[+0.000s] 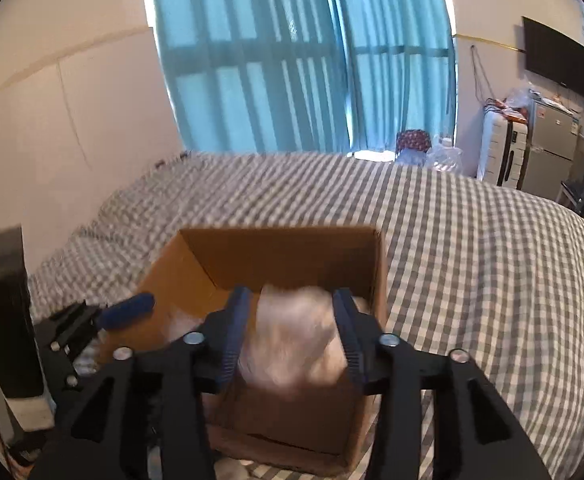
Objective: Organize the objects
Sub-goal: 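Carry the floss tub and cream cloth into the box and release both, then grasp the white sock with the right tool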
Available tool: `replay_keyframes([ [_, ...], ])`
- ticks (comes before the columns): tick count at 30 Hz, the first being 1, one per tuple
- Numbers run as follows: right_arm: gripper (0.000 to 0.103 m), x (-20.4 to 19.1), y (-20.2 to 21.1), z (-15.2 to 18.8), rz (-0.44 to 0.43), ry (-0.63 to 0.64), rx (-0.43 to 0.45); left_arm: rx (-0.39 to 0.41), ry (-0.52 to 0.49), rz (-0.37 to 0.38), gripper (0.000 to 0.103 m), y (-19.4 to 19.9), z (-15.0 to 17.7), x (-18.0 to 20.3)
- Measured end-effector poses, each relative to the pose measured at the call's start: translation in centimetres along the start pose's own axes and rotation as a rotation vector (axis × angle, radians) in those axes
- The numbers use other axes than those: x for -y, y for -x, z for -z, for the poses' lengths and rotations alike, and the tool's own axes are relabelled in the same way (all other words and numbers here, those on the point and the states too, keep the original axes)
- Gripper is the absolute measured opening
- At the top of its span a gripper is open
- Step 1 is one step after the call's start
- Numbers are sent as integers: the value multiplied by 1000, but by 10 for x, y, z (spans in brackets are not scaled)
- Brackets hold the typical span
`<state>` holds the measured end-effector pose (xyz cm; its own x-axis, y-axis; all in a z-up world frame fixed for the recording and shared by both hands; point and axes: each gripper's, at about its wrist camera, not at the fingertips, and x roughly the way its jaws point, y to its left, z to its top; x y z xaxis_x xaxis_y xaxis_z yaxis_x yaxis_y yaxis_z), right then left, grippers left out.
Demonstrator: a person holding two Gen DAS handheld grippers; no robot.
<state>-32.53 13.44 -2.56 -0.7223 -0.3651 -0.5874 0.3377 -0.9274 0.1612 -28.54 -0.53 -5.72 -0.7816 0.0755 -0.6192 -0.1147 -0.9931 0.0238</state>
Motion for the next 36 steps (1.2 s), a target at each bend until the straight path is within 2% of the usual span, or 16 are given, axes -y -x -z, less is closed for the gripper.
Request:
replay_keyframes([
  [4,62,-6,39,-14,34,5,52,32,-23,-24,90,35,-9,1],
  [8,71,-20,90,-20,45,32,93,87,-13,-49,103,83,-13,-2],
  [10,76,-27,121,-21,49,45,114,116,-3,-58,103,109,-11,-3],
  [14,81,-42,180,-12,91,95,149,134,-4,-62,103,150,0,-7],
  [19,82,-60,228,23,119,140,150,141,-5,-72,103,189,31,-9],
  [23,82,-70,233,60,156,148,115,134,19,-90,103,206,66,-10],
  [27,82,-80,223,106,164,170,70,89,40,-121,103,201,103,-11],
  [31,82,-84,189,148,156,156,-30,33,73,-168,103,178,138,-19],
  [36,82,-90,145,188,121,153,-142,-24,64,-201,103,155,164,-25],
])
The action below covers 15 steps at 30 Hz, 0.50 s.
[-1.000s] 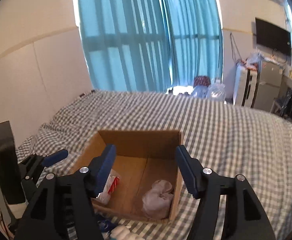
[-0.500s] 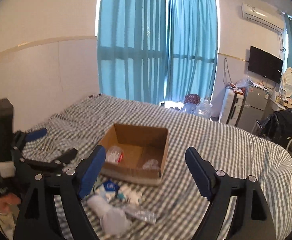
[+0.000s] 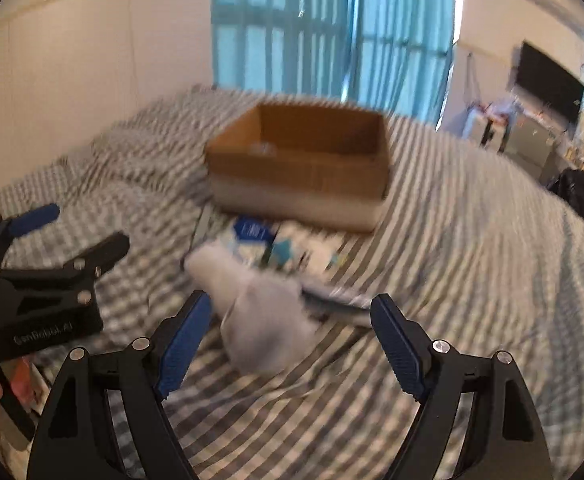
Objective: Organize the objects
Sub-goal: 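Grasp the white sock with the right tool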
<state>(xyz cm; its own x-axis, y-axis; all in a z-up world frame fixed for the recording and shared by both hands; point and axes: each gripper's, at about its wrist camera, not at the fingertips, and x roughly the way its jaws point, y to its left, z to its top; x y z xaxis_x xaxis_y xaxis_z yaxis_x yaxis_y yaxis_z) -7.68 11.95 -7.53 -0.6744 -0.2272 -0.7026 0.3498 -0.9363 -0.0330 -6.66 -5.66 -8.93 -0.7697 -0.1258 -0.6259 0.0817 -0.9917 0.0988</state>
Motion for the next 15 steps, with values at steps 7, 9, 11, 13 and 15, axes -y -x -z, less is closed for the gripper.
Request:
replay_keyframes([
  [7,82,-7,-56,16,-43,-4,-119,-42,-4,-8,103,-25,13,-3],
  [9,80,-9,-65,16,-53,-5,-137,-55,-6,-8,103,-31,16,-6],
  [11,76,-9,-73,18,-48,-2,-156,-61,-7,-8,103,-33,17,-6],
  [13,67,-11,-77,21,-36,16,-170,-66,-11,-10,103,-34,18,-4],
  [15,58,-11,-77,24,-41,21,-173,-66,-18,-19,103,-34,18,-2],
])
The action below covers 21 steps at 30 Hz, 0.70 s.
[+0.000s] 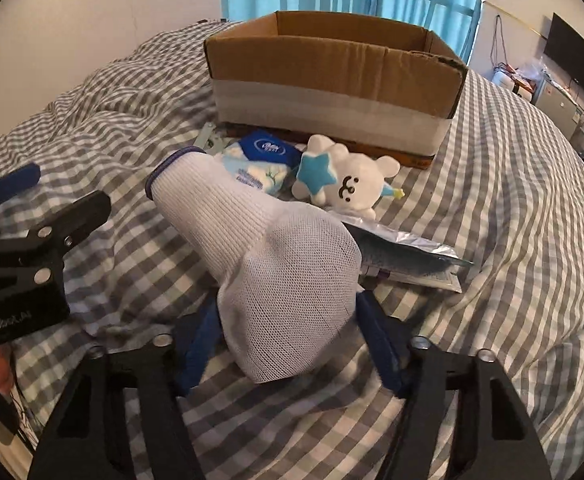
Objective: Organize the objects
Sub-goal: 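Grasp the white sock with the right tool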
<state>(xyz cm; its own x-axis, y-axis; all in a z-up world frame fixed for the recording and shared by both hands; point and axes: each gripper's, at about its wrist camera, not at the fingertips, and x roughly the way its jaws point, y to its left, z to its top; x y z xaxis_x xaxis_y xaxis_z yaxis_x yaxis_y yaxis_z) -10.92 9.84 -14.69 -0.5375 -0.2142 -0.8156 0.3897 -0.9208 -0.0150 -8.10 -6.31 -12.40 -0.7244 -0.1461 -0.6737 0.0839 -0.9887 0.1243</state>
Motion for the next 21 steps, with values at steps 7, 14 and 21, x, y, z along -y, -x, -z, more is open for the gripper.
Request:
replay_keyframes([
  [7,44,12,39,3,14,-32,73,15,-26,-2,103,22,-1,16],
  [14,44,48,106,1,47,-106,199,58,-70,69,103,41,-10,54],
  [21,44,108,120,9,142,-213,196,48,-176,128,103,34,-16,115],
])
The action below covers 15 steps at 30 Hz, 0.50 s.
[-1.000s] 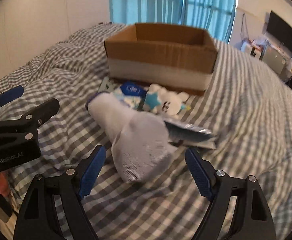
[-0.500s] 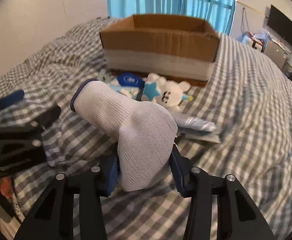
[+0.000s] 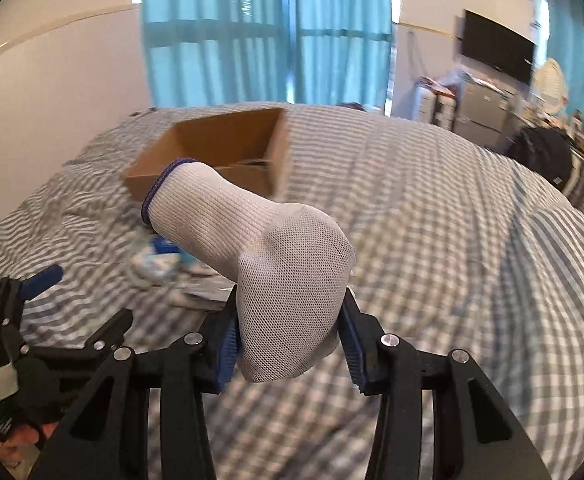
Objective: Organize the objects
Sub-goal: 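Grasp the white sock with the right tool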
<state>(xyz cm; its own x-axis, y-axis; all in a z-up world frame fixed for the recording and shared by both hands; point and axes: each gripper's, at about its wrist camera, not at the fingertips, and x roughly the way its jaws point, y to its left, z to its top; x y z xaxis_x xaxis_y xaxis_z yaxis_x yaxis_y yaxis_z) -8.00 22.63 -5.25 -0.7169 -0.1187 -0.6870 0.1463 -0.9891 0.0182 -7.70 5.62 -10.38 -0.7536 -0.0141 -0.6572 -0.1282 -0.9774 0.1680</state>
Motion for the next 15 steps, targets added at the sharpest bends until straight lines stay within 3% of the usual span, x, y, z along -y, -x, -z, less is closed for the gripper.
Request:
replay_keyframes([
  [5,44,28,-22,5,63,-39,-56,-25,-72,34,103,-27,-7,37],
  [10,44,43,-43,15,34,-76,-97,-18,-122,75,94,-50,-16,64],
  [12,44,49,-48,21,24,-82,-109,-34,-148,61,82,-64,-21,69],
  [14,45,52,-51,23,15,-90,-119,-63,-138,81,63,-78,-26,68],
  [15,45,54,-53,24,11,-94,-124,-73,-127,100,58,-83,-28,66],
])
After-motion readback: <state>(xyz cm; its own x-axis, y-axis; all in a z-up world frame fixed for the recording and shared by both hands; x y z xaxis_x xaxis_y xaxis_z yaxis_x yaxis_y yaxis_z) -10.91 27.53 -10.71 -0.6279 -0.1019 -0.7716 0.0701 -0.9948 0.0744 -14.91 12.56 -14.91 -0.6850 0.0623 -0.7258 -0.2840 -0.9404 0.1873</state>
